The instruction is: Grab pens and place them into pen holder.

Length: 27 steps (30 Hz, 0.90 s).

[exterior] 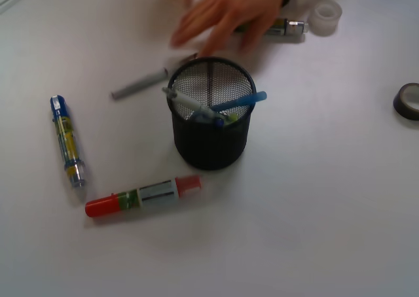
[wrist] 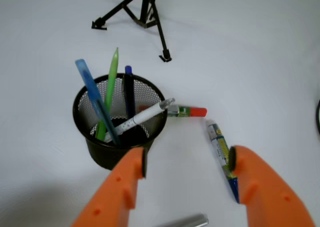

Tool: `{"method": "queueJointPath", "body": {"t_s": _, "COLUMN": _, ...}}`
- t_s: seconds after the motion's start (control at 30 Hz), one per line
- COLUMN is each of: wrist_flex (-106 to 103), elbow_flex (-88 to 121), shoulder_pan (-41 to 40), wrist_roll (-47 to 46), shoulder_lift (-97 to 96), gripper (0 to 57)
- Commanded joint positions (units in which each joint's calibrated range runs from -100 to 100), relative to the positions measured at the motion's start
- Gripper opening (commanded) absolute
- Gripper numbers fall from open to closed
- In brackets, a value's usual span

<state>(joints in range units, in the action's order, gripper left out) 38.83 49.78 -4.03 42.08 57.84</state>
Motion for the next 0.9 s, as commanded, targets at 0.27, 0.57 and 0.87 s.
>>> {"method": "queueJointPath", "body": {"t_s": 0.27, "wrist_flex": 2.6, "elbow_flex": 15.5, "shoulder_pan": 5.6, "wrist_roll": 14.1, "shoulder_lift": 0.7, "gripper": 19.7}}
{"method": "queueJointPath", "body": {"t_s": 0.57, "wrist_flex": 9.1, "elbow_flex": 16.3, "shoulder_pan": 8.0, "wrist_roll": -5.4, "shoulder_lift": 0.8, "gripper": 19.7}}
{"method": "queueJointPath", "body": {"t_s": 0.87, "wrist_flex": 37.5, "elbow_flex": 6.2, "shoulder_pan": 10.9, "wrist_roll": -24.2, "shoulder_lift": -2.2, "gripper": 19.4}}
